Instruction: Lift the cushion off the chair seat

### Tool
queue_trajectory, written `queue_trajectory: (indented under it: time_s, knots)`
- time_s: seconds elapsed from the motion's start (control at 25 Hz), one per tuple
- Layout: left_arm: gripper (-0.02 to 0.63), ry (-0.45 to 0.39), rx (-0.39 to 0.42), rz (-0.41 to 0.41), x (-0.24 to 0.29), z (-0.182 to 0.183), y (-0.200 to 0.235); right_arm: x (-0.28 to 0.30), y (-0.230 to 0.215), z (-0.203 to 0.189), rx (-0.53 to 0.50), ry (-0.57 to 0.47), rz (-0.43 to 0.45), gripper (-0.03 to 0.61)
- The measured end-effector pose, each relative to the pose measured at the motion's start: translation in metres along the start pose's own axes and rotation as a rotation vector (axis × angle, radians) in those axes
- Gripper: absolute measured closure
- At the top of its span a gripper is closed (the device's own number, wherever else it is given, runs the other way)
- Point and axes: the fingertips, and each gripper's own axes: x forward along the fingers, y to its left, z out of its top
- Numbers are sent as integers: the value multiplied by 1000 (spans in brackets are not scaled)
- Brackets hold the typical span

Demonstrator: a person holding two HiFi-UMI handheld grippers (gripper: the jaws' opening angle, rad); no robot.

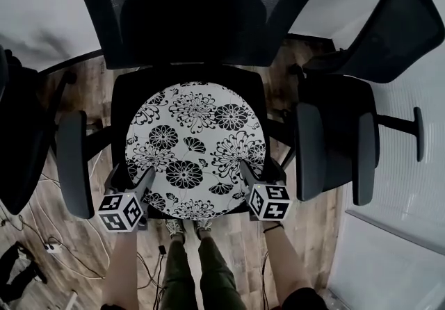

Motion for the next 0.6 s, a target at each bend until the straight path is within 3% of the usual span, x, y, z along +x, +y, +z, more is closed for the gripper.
queue_trajectory:
  time_s: [0.24, 0.4, 0.44, 0.52, 0.56, 0.6]
  knots:
    - [193, 46, 72, -32, 3, -6, -10, 1, 7, 0, -15, -2, -6, 255]
    - [196, 63, 71, -38, 9, -10, -15, 4, 15, -2, -29, 0, 6, 261]
    - [198, 63, 75, -28, 12, -12, -14, 4, 15, -3, -32, -8, -5, 295]
    - [213, 62, 95, -7, 16, -14, -11, 5, 17, -3, -44, -25, -30, 476]
    - [265, 51, 99, 3, 16, -13, -9, 5, 18, -2, -52, -29, -36, 494]
    - [379, 33, 91, 11, 15, -10, -7, 6, 20, -1, -59, -29, -38, 505]
